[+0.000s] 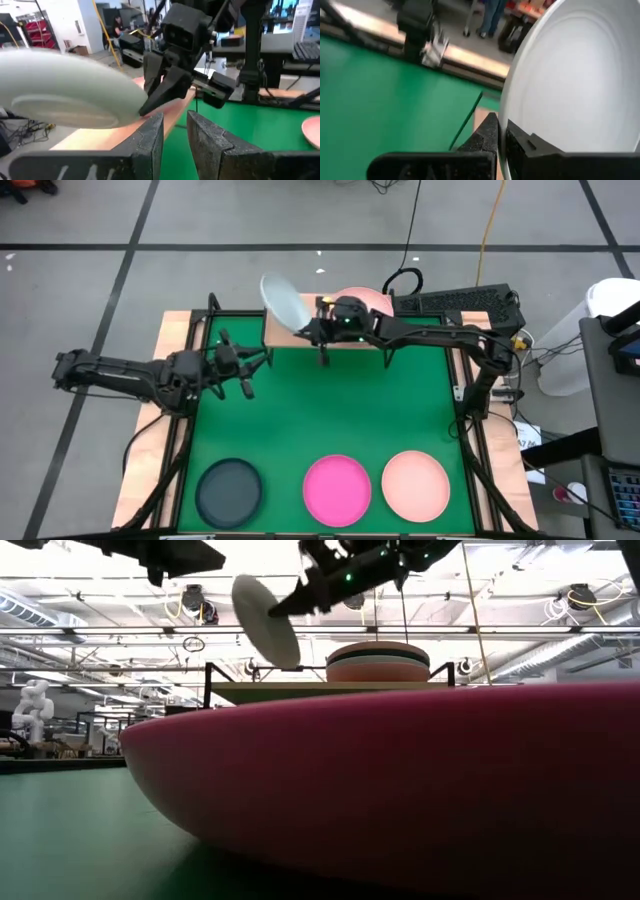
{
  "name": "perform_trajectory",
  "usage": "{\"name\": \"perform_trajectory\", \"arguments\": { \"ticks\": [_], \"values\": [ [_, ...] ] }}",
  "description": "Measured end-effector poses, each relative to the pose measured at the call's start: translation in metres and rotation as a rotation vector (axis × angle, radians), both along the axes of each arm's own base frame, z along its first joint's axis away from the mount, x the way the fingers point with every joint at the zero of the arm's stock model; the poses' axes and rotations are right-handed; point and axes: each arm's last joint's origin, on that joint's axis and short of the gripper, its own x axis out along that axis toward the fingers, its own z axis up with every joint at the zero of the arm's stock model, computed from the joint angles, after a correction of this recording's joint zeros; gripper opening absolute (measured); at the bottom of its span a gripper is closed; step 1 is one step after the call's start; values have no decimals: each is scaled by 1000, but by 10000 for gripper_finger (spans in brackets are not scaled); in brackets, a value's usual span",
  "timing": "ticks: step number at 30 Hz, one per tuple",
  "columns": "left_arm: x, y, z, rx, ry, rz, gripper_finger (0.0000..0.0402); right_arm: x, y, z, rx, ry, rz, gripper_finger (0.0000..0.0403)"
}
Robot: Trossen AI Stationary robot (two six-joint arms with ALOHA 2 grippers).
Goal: Place and stack plates onto a shelf
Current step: Put the white plate on the shelf
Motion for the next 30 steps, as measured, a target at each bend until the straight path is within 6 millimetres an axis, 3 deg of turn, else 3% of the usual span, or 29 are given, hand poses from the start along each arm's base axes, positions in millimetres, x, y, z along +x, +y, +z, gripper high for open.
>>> {"name": "perform_trajectory", "arguments": {
  "ticks": [6,15,30],
  "values": [
    [7,0,-5,5,21,0,92,-1,-2,-18,-32,153,-52,3],
    [10,-1,-7,-18,28,1,93,-4,-2,-22,-74,218,-105,9],
    [10,-1,-7,-34,20,1,92,-8,-1,-39,-28,258,-121,78]
  ]
}}
